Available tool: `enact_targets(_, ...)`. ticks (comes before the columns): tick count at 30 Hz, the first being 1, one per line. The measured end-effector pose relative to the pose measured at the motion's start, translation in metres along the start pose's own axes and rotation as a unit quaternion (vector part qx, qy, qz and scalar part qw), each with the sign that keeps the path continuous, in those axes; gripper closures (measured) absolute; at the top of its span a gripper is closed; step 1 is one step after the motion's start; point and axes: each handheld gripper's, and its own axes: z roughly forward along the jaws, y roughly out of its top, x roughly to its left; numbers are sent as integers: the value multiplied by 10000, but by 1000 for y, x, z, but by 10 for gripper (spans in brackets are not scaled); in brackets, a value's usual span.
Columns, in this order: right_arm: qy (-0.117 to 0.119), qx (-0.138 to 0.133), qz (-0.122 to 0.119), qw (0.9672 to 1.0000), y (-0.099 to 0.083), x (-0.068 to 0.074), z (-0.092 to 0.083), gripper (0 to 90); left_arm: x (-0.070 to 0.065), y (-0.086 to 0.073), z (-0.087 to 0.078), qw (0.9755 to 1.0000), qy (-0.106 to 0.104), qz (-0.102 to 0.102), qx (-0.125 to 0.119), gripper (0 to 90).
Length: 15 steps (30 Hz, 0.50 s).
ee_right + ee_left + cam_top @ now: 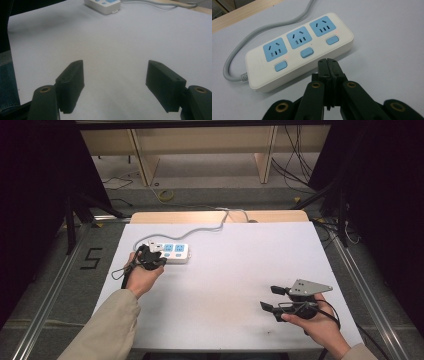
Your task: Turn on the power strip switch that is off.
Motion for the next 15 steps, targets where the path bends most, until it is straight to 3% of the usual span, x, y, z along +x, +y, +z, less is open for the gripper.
enact_targets(15,-1,-9,-6,10000,0,0,0,311,2,7,8,10000,86,6,25,900)
